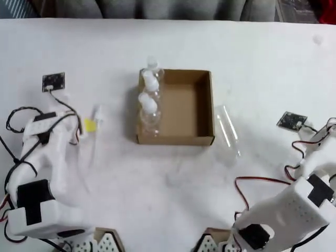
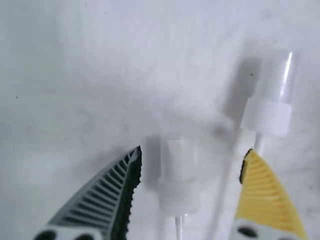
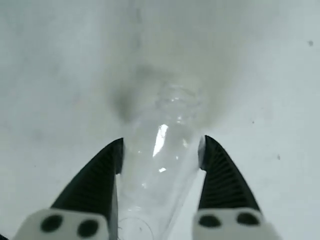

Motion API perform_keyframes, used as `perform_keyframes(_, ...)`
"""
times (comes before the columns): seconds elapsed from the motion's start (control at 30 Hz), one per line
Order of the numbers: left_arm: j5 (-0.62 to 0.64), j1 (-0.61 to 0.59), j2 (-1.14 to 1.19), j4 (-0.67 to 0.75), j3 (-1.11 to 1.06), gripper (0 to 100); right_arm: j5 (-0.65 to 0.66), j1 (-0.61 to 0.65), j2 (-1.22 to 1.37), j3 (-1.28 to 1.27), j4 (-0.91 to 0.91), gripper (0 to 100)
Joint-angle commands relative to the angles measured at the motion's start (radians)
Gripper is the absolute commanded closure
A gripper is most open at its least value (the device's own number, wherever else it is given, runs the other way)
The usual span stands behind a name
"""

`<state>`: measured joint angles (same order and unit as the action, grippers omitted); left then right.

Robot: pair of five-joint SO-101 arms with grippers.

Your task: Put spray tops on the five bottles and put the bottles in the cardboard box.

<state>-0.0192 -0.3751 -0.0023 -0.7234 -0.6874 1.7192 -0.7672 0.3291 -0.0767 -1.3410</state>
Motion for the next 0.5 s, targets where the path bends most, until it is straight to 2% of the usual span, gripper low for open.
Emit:
perform_keyframes(0.0,0.011,-0.005,-0.018,-0.014,0.054,71,-0.17,0.013,-0.079,0.06,-0.004,98.2)
perform_keyframes(0.2,0.011,-0.005,-0.016,-0.012,0.054,71,-0.4,0.015,-0.211,0.057,-0.076,98.2)
perform_keyframes(0.47,0.011,-0.005,-0.016,-0.014,0.054,71,-0.559,0.045,-0.363,0.052,-0.242,98.2)
